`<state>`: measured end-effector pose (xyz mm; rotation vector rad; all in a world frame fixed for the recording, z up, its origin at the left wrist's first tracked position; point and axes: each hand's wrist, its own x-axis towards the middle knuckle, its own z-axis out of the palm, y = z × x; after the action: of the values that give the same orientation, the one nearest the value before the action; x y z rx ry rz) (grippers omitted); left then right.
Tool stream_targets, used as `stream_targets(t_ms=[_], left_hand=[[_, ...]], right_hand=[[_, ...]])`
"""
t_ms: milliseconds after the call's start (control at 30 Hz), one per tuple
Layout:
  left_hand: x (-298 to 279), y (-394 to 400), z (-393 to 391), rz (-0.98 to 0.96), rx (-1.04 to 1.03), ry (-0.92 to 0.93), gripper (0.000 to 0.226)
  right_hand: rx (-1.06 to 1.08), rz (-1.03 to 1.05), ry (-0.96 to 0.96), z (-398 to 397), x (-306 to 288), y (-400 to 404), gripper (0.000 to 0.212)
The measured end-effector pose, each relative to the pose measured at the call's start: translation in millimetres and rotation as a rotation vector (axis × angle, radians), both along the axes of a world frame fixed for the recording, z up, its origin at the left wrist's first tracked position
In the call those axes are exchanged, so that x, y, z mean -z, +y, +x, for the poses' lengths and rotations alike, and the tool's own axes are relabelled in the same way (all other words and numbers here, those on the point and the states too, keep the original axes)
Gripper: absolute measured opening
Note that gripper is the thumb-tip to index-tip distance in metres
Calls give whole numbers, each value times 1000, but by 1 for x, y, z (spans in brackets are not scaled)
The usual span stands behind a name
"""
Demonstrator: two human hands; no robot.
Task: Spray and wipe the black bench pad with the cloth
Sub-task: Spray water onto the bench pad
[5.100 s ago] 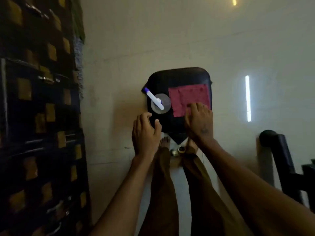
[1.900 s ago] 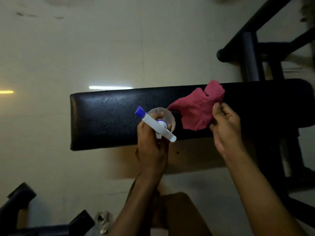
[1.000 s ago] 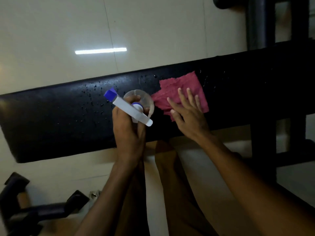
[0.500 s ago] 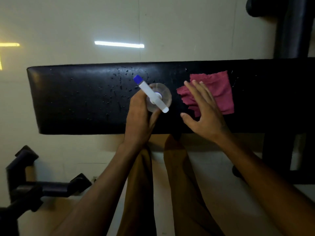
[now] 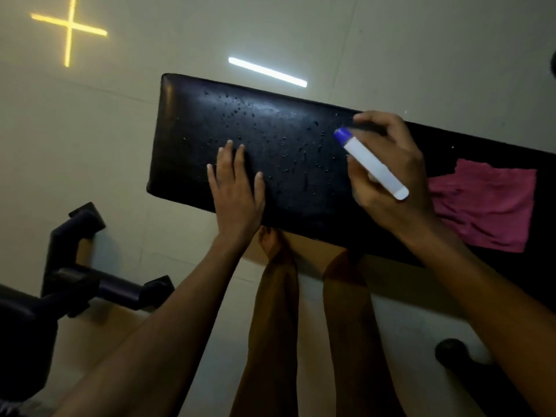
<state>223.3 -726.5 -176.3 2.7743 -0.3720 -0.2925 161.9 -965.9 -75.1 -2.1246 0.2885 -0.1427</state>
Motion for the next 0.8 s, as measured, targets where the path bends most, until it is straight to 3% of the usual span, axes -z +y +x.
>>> stream_targets(t_ms=[67, 167, 300, 500, 633, 800], left_hand=[[11, 9, 14, 30, -66, -14, 60], [30, 20, 21, 35, -40, -89, 60], [43, 25, 20, -16, -49, -164, 58], [44, 27, 21, -66, -71, -151, 59], [41, 43, 31, -69, -105, -128, 64], [41, 79, 52, -50, -140, -121, 65]], right_hand=[[-123, 39, 81, 10, -3, 12, 20], [-165, 178, 230, 19, -6, 33, 37], [48, 382, 457, 30, 6, 70, 41], [120, 296, 416, 39, 12, 107, 14], [154, 348, 444, 38, 14, 113, 37], [62, 389, 536, 36, 19, 111, 37]])
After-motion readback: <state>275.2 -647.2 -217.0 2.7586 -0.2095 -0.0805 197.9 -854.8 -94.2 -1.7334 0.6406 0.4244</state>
